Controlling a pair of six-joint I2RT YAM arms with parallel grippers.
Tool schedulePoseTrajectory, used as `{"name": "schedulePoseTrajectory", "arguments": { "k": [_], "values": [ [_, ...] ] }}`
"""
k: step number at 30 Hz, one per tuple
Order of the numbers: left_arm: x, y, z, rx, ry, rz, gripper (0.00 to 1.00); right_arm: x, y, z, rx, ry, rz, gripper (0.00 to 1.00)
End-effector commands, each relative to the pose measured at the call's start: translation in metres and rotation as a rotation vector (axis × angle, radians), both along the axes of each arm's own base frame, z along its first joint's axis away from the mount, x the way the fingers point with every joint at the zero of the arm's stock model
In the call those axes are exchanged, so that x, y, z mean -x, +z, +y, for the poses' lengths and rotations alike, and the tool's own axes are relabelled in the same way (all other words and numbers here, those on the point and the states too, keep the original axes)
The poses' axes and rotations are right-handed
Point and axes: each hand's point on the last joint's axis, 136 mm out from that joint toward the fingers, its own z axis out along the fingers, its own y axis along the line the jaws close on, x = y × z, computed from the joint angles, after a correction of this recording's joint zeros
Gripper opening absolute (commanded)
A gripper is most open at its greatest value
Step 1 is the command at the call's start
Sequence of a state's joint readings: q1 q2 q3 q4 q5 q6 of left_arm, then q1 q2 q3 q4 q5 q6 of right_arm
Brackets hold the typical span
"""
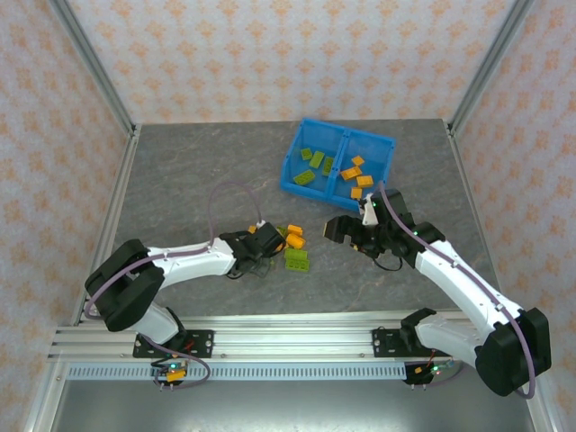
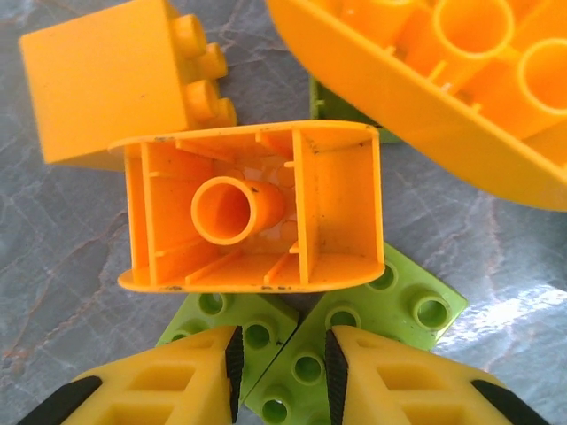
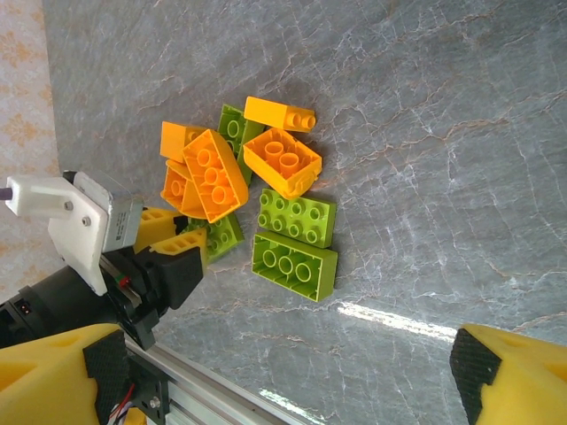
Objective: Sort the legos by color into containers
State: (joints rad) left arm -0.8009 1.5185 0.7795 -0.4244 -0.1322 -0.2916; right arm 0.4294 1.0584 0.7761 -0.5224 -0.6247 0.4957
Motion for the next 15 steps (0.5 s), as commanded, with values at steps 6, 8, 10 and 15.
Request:
{"name": "schedulePoseTrajectory", "arguments": {
  "k": [6, 8, 10, 15],
  "values": [
    [-0.011, 0.034, 0.035, 0.020, 0.132, -0.141, 0.37, 0.002, -0.006, -0.004, 0.016, -0.021, 0.018, 0.95],
    [-0.013, 0.036, 0.046, 0.041, 0.178, -0.146, 0.39, 0.002, -0.005, -0.004, 0.014, -0.021, 0.017, 0.95],
    [-0.013, 0.033, 0.058, 0.067, 0.222, -0.136, 0.41, 0.001, -0.004, -0.003, 0.010, -0.021, 0.015, 0.95],
    [-0.014, 0.023, 0.063, 0.182, 0.334, -0.052, 0.50, 0.001, -0.005, -0.003, 0.008, -0.023, 0.016, 0.95]
  ]
}}
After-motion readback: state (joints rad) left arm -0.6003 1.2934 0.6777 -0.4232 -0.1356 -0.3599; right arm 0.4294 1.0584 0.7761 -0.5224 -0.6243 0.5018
